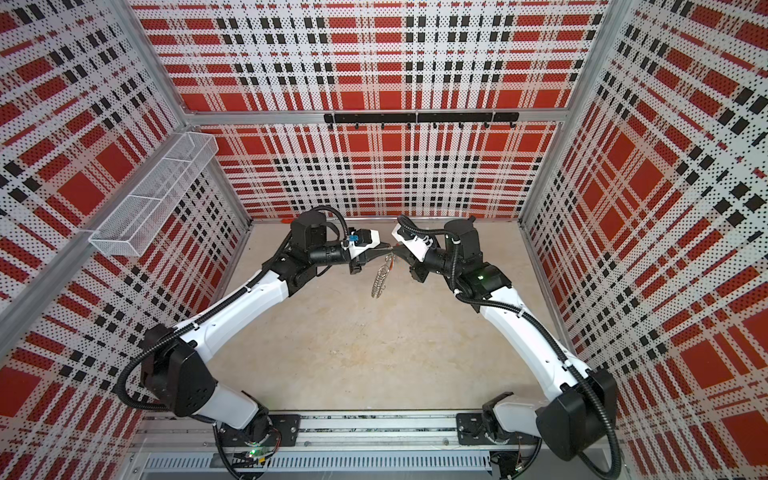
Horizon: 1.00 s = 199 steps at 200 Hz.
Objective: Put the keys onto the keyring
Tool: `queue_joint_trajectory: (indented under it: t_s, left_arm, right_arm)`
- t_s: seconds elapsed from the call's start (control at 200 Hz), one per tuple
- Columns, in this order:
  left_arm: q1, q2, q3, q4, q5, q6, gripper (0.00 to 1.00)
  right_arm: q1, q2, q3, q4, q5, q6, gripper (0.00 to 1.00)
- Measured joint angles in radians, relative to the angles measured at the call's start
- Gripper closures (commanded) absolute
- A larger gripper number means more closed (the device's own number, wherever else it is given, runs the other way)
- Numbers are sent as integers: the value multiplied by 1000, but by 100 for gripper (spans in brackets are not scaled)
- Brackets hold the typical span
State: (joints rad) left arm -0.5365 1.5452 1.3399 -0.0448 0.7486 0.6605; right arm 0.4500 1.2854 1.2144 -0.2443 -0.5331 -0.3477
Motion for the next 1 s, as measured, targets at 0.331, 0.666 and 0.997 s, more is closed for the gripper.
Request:
queue_joint_trajectory:
  t_s: [0.331,0.666,0.997]
  left_arm:
    - [-2,13,43,-55,10,15,100]
    - [-8,14,42,-68,14,16,100]
    - [-12,-13,-203,286,8,-267,100]
  right_arm:
    - [2,1,4,-10,16,-11,100]
    - [7,-11,-14,-1,34,8,74]
    - [8,-171,-116,152,172,204,56]
